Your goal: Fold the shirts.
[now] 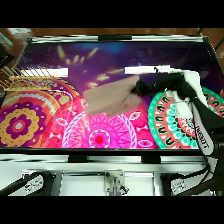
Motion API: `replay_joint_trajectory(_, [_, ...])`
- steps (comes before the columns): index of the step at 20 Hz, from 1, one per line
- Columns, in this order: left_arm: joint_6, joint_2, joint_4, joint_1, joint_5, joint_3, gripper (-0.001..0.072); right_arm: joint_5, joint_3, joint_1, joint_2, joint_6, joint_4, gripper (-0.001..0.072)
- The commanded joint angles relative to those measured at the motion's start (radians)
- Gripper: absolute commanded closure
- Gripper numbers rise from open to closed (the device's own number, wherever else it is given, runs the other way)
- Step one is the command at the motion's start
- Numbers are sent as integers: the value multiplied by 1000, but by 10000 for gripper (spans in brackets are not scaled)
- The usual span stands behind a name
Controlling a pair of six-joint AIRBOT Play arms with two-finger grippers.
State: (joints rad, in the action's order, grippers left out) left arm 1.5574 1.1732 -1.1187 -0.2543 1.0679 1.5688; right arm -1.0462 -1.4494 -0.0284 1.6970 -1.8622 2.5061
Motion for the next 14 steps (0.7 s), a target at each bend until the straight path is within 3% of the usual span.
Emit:
replay_joint_trajectory(1, [0, 1, 0, -1, 8, 0, 682, 27, -245, 97, 1, 93, -41, 662])
replay_joint_trajectory(6, [-31, 0, 0, -1, 71, 0, 682, 50, -363, 260, 1, 193, -92, 662])
replay_joint_trajectory(14, [-31, 0, 0, 2, 131, 0, 682, 190, -392, 460, 1, 240, -92, 662])
